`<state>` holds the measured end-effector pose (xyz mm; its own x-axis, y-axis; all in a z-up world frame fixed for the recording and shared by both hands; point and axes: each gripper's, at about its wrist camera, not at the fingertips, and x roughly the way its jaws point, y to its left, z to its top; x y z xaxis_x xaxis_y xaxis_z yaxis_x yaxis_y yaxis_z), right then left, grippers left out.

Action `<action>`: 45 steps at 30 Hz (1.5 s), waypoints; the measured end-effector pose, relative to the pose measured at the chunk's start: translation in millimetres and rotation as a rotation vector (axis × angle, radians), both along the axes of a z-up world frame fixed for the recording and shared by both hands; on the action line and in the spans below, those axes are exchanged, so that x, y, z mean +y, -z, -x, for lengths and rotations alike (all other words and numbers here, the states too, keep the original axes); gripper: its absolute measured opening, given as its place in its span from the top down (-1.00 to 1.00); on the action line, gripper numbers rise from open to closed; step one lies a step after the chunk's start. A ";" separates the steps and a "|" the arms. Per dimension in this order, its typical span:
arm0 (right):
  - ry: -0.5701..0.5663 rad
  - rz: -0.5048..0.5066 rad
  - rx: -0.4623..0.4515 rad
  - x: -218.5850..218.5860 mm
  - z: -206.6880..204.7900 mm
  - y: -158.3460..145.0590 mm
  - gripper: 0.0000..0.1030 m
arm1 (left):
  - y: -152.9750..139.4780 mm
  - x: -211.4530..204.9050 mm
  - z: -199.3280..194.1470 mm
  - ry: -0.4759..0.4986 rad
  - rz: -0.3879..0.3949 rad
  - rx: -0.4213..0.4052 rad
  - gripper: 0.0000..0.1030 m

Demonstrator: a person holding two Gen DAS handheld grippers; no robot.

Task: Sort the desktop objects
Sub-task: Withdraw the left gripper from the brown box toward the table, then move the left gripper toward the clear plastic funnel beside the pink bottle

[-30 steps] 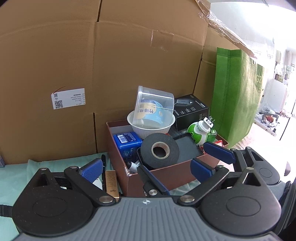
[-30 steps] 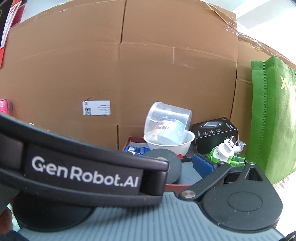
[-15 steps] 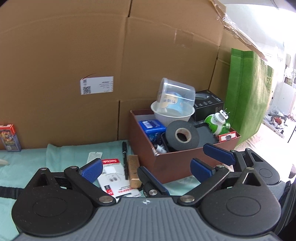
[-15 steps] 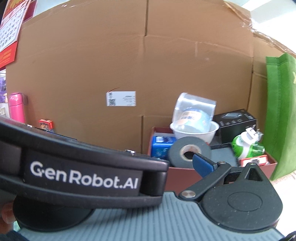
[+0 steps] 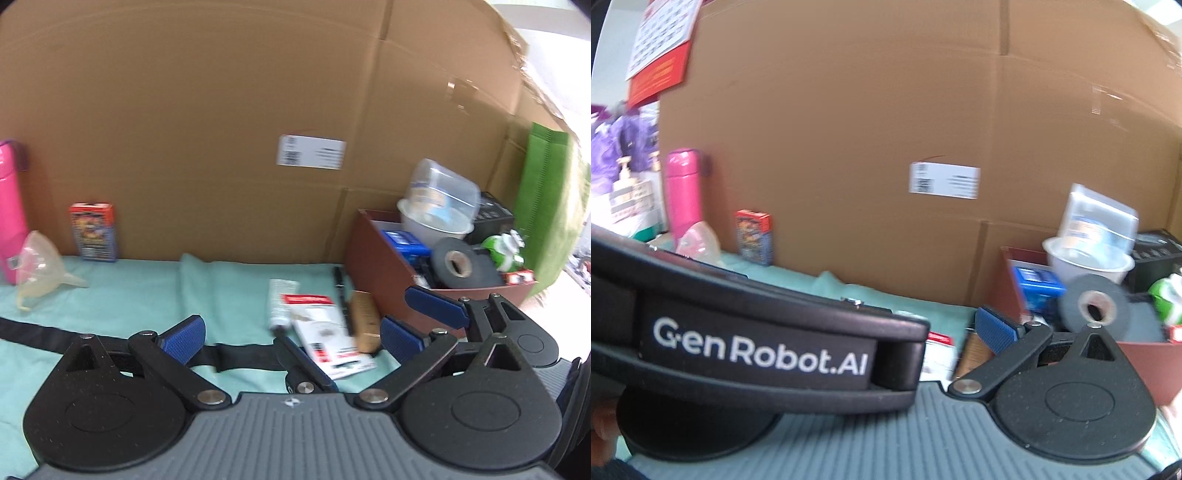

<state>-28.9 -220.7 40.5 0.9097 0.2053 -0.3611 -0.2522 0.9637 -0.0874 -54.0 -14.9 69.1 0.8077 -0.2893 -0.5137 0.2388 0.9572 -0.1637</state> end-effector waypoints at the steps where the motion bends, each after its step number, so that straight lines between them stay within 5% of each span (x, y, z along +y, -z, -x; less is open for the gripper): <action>1: -0.012 0.004 0.003 6.9 -2.4 0.9 -0.96 | 0.5 6.2 -0.2 -0.016 -0.002 -0.001 -1.00; 30: -0.268 0.173 0.050 155.0 -69.2 22.2 -0.96 | 34.0 155.5 -64.9 -0.271 -0.012 0.138 -1.00; 38: -0.392 0.208 0.001 192.3 -97.5 28.1 -0.95 | 38.4 221.1 -81.9 -0.354 0.072 0.148 -1.00; 45: -0.466 0.183 0.061 223.6 -127.2 46.4 -0.92 | 36.1 239.6 -108.8 -0.342 0.051 0.148 -0.96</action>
<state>98.2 3.0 -5.8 0.7128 0.5128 -0.4785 -0.6616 0.7181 -0.2160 54.7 224.8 33.1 0.7801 -0.0439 -0.6241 -0.1233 0.9672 -0.2222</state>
